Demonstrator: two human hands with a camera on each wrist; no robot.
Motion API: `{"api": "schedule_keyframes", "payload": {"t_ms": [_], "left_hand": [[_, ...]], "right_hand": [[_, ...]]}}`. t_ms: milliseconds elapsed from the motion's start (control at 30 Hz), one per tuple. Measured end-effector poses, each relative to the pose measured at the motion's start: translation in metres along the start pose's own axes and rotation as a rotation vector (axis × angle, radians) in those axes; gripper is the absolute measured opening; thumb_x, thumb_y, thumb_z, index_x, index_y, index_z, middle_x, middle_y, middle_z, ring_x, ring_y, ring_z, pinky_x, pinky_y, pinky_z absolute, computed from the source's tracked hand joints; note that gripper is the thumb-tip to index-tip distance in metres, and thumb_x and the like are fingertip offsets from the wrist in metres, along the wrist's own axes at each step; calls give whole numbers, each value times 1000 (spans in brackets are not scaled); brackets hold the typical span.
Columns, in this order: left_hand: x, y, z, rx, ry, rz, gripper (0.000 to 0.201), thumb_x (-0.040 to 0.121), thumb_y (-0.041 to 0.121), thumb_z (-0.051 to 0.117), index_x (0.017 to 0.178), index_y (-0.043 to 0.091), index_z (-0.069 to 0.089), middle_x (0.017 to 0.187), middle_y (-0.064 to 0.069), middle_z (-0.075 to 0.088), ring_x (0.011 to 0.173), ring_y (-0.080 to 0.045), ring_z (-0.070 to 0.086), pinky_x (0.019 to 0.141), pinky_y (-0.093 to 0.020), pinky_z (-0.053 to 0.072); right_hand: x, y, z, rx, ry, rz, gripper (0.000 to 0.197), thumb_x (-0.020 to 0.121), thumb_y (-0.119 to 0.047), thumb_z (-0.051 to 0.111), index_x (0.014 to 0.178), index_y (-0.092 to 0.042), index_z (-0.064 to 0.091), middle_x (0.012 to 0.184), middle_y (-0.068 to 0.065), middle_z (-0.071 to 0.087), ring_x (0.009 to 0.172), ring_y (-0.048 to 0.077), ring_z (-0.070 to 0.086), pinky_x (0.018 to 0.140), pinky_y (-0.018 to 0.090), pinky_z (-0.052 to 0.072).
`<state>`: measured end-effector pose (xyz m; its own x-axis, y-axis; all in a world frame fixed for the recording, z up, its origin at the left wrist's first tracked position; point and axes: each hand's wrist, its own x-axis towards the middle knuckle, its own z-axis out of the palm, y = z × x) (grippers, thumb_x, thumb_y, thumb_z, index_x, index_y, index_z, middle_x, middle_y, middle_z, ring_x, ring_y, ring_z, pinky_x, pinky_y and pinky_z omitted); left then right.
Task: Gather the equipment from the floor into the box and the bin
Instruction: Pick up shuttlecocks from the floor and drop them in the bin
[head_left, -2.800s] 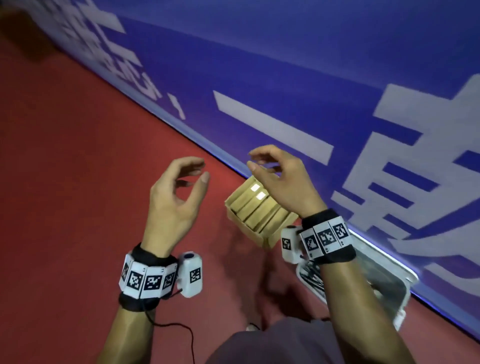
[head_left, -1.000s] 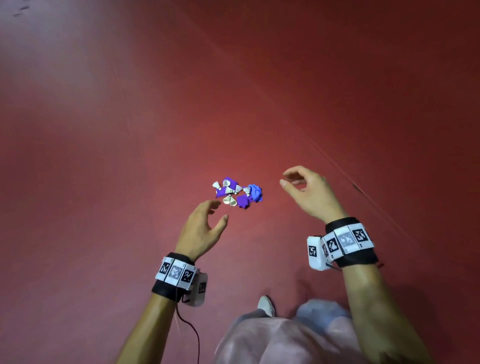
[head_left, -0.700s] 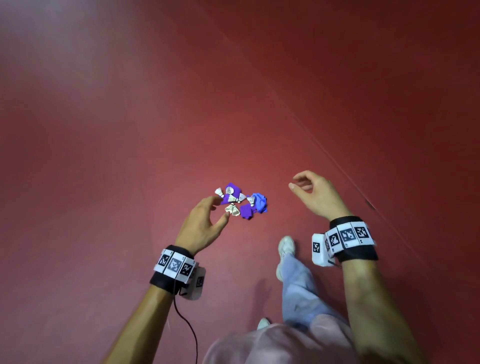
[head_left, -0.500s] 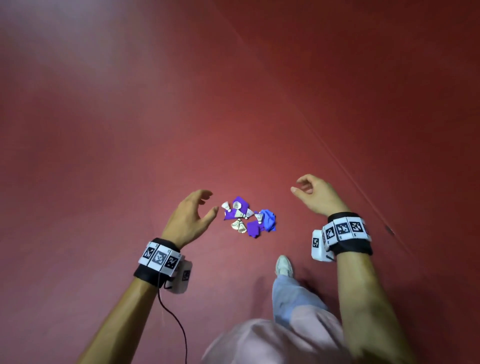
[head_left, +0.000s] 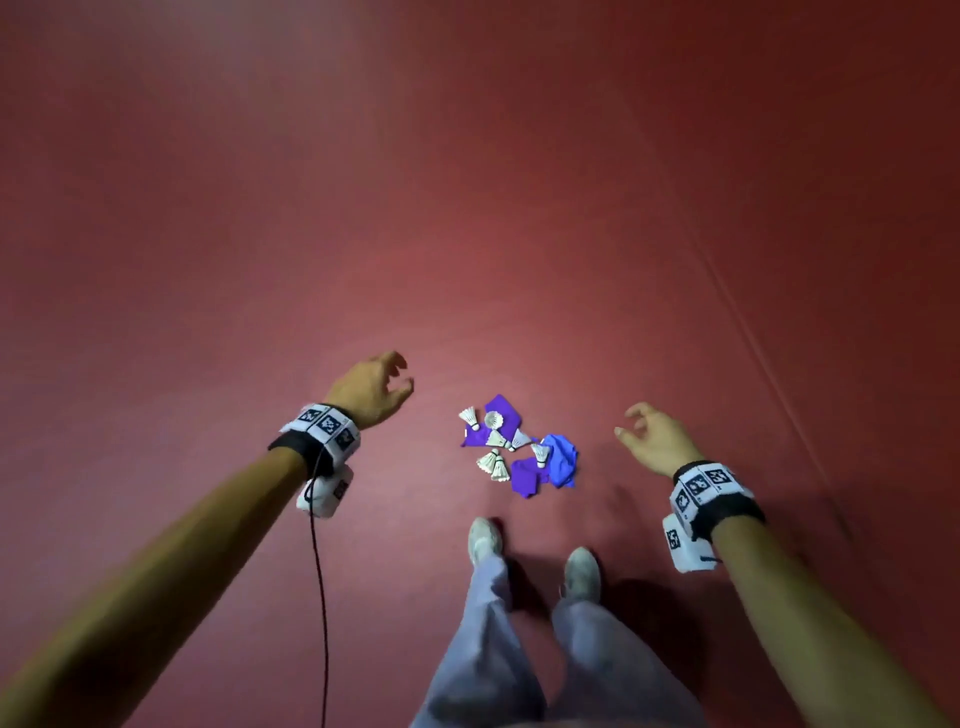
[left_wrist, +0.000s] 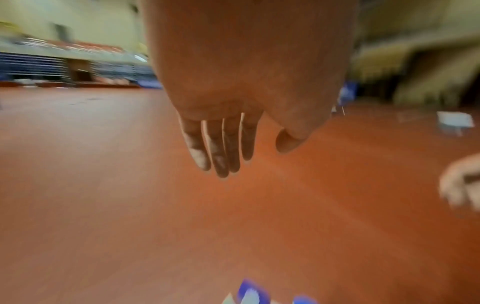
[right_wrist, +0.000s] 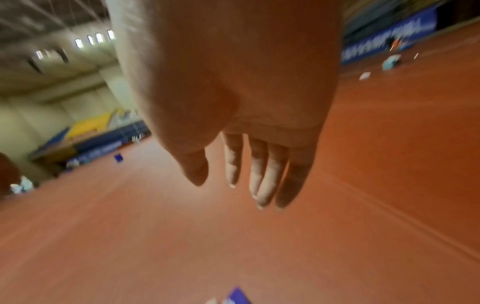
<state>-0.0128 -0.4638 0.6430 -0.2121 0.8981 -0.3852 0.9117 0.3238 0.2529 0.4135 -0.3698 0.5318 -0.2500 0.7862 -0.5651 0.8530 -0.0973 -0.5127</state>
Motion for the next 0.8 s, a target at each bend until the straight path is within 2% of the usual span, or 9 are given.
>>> {"api": "schedule_keyframes", "payload": {"t_ms": [100, 167, 300, 367, 433, 533, 667, 733, 800], "left_hand": [[53, -26, 107, 341, -327, 28, 52, 100, 42, 55, 143, 13, 48, 138, -11, 58, 123, -33, 60, 101, -39, 47], [74, -47, 178, 523, -490, 76, 52, 100, 36, 55, 146, 14, 46, 141, -9, 56, 128, -32, 56, 105, -38, 42], [106, -86, 297, 659, -683, 170, 45, 96, 19, 55, 141, 12, 51, 139, -8, 58, 129, -32, 56, 106, -37, 39], [138, -99, 359, 647, -713, 184, 46, 98, 21, 54, 143, 13, 50, 140, -8, 57, 130, -32, 56, 106, -37, 40], [172, -108, 413, 578, -728, 140, 46, 99, 26, 54, 143, 14, 48, 141, -8, 57, 130, -31, 56, 104, -37, 42], [217, -127, 484, 462, -715, 62, 46, 100, 35, 54, 141, 14, 47, 139, -8, 58, 128, -30, 58, 102, -38, 45], [265, -160, 564, 329, -633, -38, 52, 101, 47, 52, 138, 11, 46, 136, -11, 60, 125, -33, 61, 97, -41, 49], [284, -178, 601, 257, -600, -96, 56, 101, 52, 51, 138, 10, 47, 137, -12, 60, 125, -33, 60, 98, -41, 49], [301, -194, 634, 185, -561, -149, 62, 101, 56, 50, 140, 9, 46, 140, -13, 58, 127, -32, 59, 101, -40, 49]], "right_hand": [[44, 25, 61, -97, -127, -80, 12, 91, -24, 71, 102, -26, 69, 107, 2, 68, 106, 29, 67, 96, 35, 51], [64, 42, 98, -193, -229, -78, 11, 91, -23, 69, 102, -21, 71, 109, 4, 66, 109, 29, 65, 99, 34, 49], [106, 76, 159, -454, -451, -17, 27, 94, -34, 64, 117, -20, 66, 142, 9, 50, 123, 32, 61, 101, 33, 47], [145, 98, 192, -514, -494, -17, 37, 96, -31, 62, 131, -18, 61, 160, 11, 38, 137, 34, 51, 113, 35, 42], [188, 117, 222, -547, -501, -19, 45, 98, -30, 61, 141, -18, 56, 167, 11, 27, 146, 32, 42, 119, 35, 35], [250, 139, 263, -593, -512, -66, 47, 97, -30, 60, 143, -20, 53, 165, 7, 31, 142, 31, 47, 113, 36, 39], [330, 162, 323, -689, -522, -195, 42, 90, -32, 63, 131, -27, 62, 150, -3, 47, 125, 29, 60, 102, 39, 51], [363, 170, 354, -731, -536, -256, 39, 89, -31, 64, 128, -32, 64, 149, -4, 47, 124, 30, 61, 99, 40, 52], [390, 174, 380, -762, -551, -322, 41, 91, -31, 62, 131, -37, 64, 159, -8, 38, 127, 30, 59, 101, 39, 51]]}}
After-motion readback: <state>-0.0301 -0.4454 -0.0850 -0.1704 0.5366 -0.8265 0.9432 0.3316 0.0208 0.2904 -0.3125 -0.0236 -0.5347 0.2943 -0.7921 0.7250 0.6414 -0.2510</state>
